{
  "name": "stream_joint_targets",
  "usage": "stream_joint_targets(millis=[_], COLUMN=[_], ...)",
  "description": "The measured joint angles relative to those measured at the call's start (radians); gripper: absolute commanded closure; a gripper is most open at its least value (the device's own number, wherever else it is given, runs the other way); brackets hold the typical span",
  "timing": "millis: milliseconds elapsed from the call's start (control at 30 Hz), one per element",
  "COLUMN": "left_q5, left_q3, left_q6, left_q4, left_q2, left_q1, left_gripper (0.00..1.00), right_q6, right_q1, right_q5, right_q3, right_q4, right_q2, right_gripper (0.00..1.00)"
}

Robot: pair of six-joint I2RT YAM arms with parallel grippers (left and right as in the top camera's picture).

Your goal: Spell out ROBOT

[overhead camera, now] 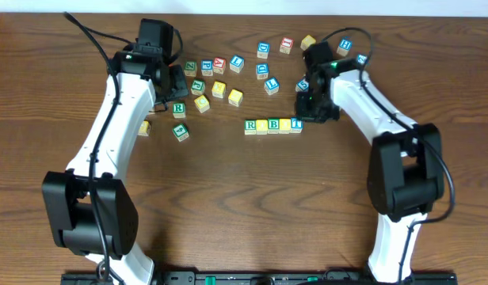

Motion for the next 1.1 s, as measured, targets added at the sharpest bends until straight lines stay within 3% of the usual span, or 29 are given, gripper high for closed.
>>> stream_joint_targets(millis=[133, 367, 800, 1100], left_q5=[0.000, 0.000, 0.000, 0.000], left_q3=[0.027, 0.054, 0.059, 0.059], left_q6=[0.018, 0.025, -0.032, -0.035], left_q4=[0.001, -0.015, -0.089, -0.122], left_q2=[-0.040, -0.215, -0.241, -0.241], left_q1=[0.011, 0.063, 0.292, 0.329], left_gripper=[0.92, 0.92, 0.92, 0.92], right_q6=[-0.011, -0.018, 0.010, 0.008], right_q1=[-0.023, -0.023, 0.264, 0.372], right_q5=[0.000, -0.054, -0.176, -0.183], right_q3=[0.014, 0.042, 0.042, 0.041], right_q4=[-0.008, 0.068, 0.343, 0.335], right_q2=[-0.086, -0.205, -0.023, 0.053], right_gripper=[0.85, 0.86, 0.85, 0.84])
